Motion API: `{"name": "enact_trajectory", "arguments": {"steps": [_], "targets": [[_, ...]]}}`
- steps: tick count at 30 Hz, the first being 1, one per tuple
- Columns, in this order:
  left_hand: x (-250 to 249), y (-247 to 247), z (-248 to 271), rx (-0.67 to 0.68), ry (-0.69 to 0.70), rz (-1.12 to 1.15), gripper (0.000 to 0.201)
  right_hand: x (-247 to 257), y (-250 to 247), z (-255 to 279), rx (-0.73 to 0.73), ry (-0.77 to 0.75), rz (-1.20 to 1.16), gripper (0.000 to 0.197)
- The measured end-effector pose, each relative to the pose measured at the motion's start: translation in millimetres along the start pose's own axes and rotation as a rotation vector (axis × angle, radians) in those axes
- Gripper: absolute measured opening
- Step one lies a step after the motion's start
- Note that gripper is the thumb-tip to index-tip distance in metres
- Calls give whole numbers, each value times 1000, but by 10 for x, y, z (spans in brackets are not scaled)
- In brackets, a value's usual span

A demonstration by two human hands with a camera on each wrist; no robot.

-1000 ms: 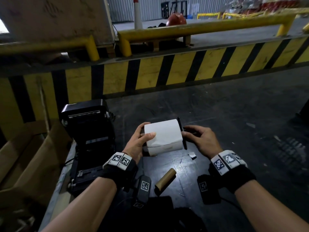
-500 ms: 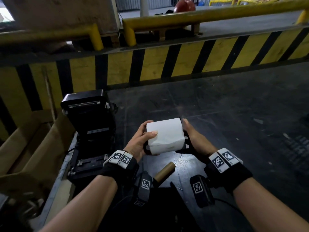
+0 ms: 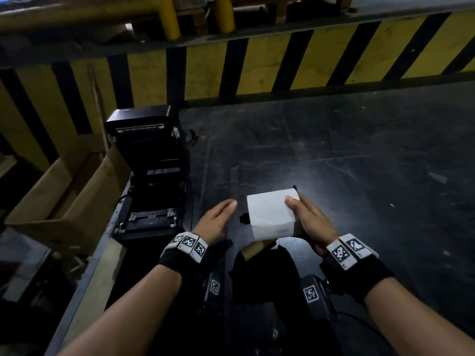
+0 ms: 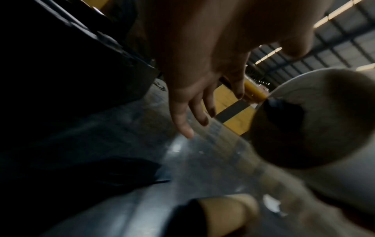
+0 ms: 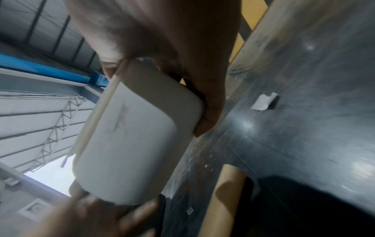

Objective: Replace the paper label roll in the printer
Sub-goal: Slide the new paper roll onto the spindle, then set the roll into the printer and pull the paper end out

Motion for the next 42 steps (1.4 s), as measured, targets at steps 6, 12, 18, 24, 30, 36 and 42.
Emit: {"name": "enact_trajectory", "arguments": {"steps": [6, 12, 18, 24, 30, 36, 42], "targets": [[586, -56, 47, 127, -11, -934, 61, -181, -174, -83, -36, 55, -40, 33], [677, -88, -7, 59, -134, -870, 38, -278, -209, -96, -34, 61, -32, 32], [664, -111, -32, -40, -97, -657, 21, -251, -135, -61, -33, -2, -60, 23], [244, -254, -110, -188, 8, 206, 12, -103, 98, -67, -42, -88, -56, 26], [-175, -353, -12, -162, 62, 605, 17, 60, 511, -43, -17, -145, -133, 30], [-258, -651, 99, -207, 115, 605, 22, 143, 967, 65, -37, -183, -179, 25], [-235, -1068, 255, -267, 287, 244, 36, 177, 1437, 166, -93, -237, -198, 27]]}}
Point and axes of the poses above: each hand's wrist, its own z-axis away from the middle knuckle, its own y-axis out of the palm, x = y × z, the point moved 3 cm from there along -z, towards the middle knuckle, and after that the axes turned 10 degrees about -z, right-handed, at the moved point
